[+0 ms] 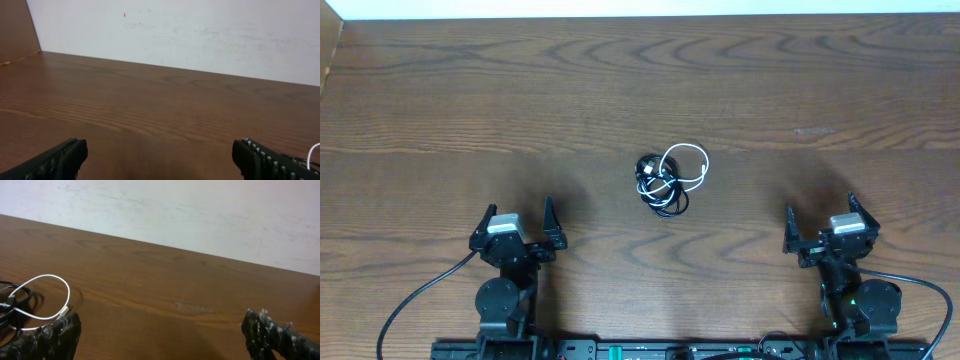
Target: Untangle cables
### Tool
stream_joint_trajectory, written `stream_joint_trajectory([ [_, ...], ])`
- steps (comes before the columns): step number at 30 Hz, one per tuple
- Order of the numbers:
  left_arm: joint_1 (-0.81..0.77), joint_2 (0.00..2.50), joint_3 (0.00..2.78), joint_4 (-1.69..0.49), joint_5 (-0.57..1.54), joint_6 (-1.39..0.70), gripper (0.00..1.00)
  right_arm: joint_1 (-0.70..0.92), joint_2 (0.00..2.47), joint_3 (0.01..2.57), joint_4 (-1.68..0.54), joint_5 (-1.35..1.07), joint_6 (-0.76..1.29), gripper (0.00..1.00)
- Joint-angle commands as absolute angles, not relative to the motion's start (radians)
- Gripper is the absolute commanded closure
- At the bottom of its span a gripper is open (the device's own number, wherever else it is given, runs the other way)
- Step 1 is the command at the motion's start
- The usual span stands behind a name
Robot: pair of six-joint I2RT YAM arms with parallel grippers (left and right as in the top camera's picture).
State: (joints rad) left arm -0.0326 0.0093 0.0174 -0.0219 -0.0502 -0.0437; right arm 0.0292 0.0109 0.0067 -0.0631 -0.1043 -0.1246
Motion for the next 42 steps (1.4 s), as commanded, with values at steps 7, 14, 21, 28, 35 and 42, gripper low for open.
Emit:
stream_joint_trajectory([
  [7, -0.027, 0.006, 0.004, -0.070, -0.054, -0.026, 0.02, 0.022, 0.007, 0.006, -0.065, -0.111, -0.136, 0.01],
  [14, -0.027, 0.006, 0.005, -0.068, -0.007, -0.053, 0.02, 0.022, 0.007, 0.006, -0.064, -0.114, -0.083, 0.01],
  [21, -0.028, 0.068, 0.058, -0.075, -0.008, -0.100, 0.02, 0.022, 0.009, 0.019, -0.081, -0.088, -0.014, 0.01],
  [28, -0.028, 0.446, 0.268, -0.113, 0.051, -0.147, 0.02, 0.022, 0.205, 0.186, -0.185, -0.082, 0.026, 0.01],
  [35, -0.028, 0.862, 0.641, -0.373, 0.199, -0.147, 0.02, 0.022, 0.623, 0.482, -0.295, -0.176, 0.028, 0.01],
  [42, -0.027, 1.076, 0.981, -0.879, 0.197, -0.147, 0.02, 0.022, 0.978, 0.817, -0.615, -0.167, 0.003, 0.01],
])
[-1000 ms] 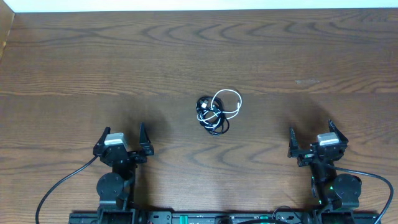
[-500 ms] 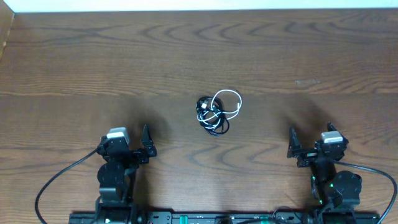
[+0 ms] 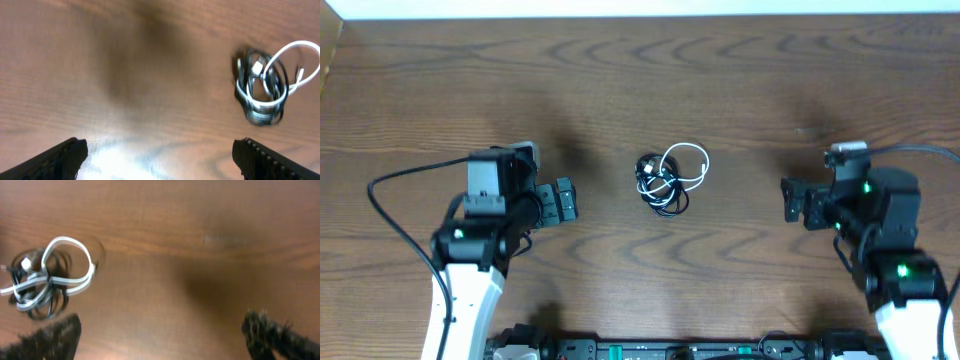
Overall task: Untangle cables
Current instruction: 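Raise both arms and move grippers toward the cable bundle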
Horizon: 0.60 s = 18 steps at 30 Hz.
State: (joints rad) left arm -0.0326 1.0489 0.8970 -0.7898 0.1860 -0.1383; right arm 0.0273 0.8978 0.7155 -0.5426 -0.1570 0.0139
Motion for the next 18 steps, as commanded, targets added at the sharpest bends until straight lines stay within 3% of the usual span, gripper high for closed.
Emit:
stream_joint_trajectory([
  [1, -0.027, 1.074, 0.982, -0.906, 0.197, -0.147, 0.02, 0.022, 1.011, 0.847, -0.633, -0.184, 0.003, 0.01],
  [6, -0.027, 1.073, 0.979, -0.936, 0.196, -0.148, 0.02, 0.022, 1.049, 0.856, -0.601, -0.240, 0.011, 0.01],
  [13, -0.031, 1.079, 0.985, -0.659, 0.278, -0.191, 0.02, 0.023, 1.049, 0.856, -0.565, -0.273, 0.057, 0.01],
  [18, -0.092, 1.197, 1.078, -0.649, 0.266, -0.189, 0.02, 0.046, 1.050, 0.856, -0.565, -0.272, 0.072, 0.01],
])
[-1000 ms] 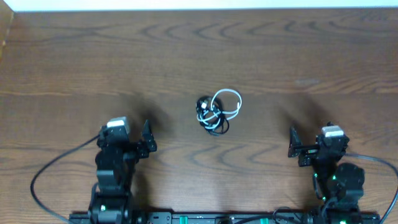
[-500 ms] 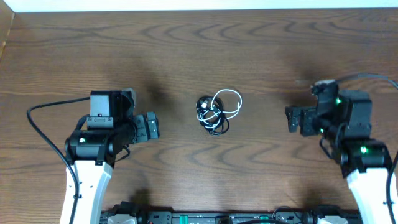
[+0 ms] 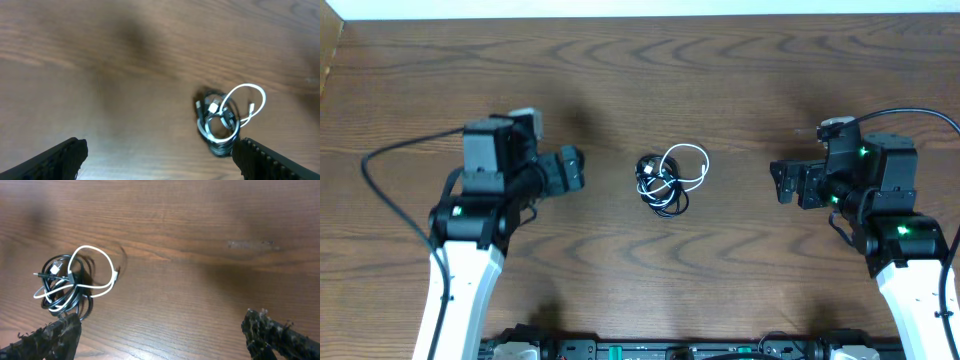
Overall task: Untangle cables
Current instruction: 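Raise both arms and move grippers toward the cable bundle, then grasp the tangled cable bundle with the left gripper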
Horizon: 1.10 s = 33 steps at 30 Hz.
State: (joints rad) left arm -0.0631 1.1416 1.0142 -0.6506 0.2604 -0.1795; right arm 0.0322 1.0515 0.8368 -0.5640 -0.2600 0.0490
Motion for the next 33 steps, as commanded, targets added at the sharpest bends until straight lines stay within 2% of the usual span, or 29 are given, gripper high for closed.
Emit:
stream_joint_trajectory([
  [1, -0.110, 1.235, 1.090, -0.649, 0.265, -0.189, 0.02, 0.050, 1.050, 0.856, -0.565, -0.272, 0.075, 0.01],
  [10, -0.240, 1.526, 1.090, -0.619, 0.266, -0.189, 0.02, 0.054, 1.050, 0.856, -0.570, -0.272, 0.074, 0.01],
  [13, -0.242, 1.628, 1.090, -0.580, 0.282, -0.249, 0.10, 0.054, 1.050, 0.856, -0.570, -0.272, 0.074, 0.01],
  [15, -0.242, 1.685, 1.090, -0.538, 0.363, -0.289, 0.23, 0.054, 1.052, 0.856, -0.569, -0.272, 0.075, 0.01],
  [17, -0.242, 1.732, 1.090, -0.509, 0.466, -0.299, 0.25, 0.054, 1.063, 0.856, -0.570, -0.272, 0.075, 0.01],
  [21, -0.270, 1.820, 1.090, -0.509, 0.482, -0.365, 0.35, 0.054, 1.085, 0.855, -0.573, -0.272, 0.075, 0.01],
  [25, -0.324, 1.829, 1.090, -0.486, 0.490, -0.365, 0.39, 0.054, 1.085, 0.855, -0.573, -0.273, 0.075, 0.01],
  [30, -0.411, 1.829, 1.081, -0.461, 0.437, -0.377, 0.61, 0.054, 1.085, 0.855, -0.575, -0.273, 0.075, 0.01],
  [31, -0.418, 1.829, 1.081, -0.453, 0.437, -0.380, 0.70, 0.054, 1.085, 0.855, -0.576, -0.273, 0.075, 0.01],
  [32, -0.426, 1.829, 1.081, -0.440, 0.437, -0.380, 0.86, 0.054, 1.085, 0.855, -0.577, -0.273, 0.077, 0.01],
  [33, -0.429, 1.829, 1.082, -0.434, 0.437, -0.380, 0.92, 0.054, 1.085, 0.855, -0.577, -0.273, 0.089, 0.01],
])
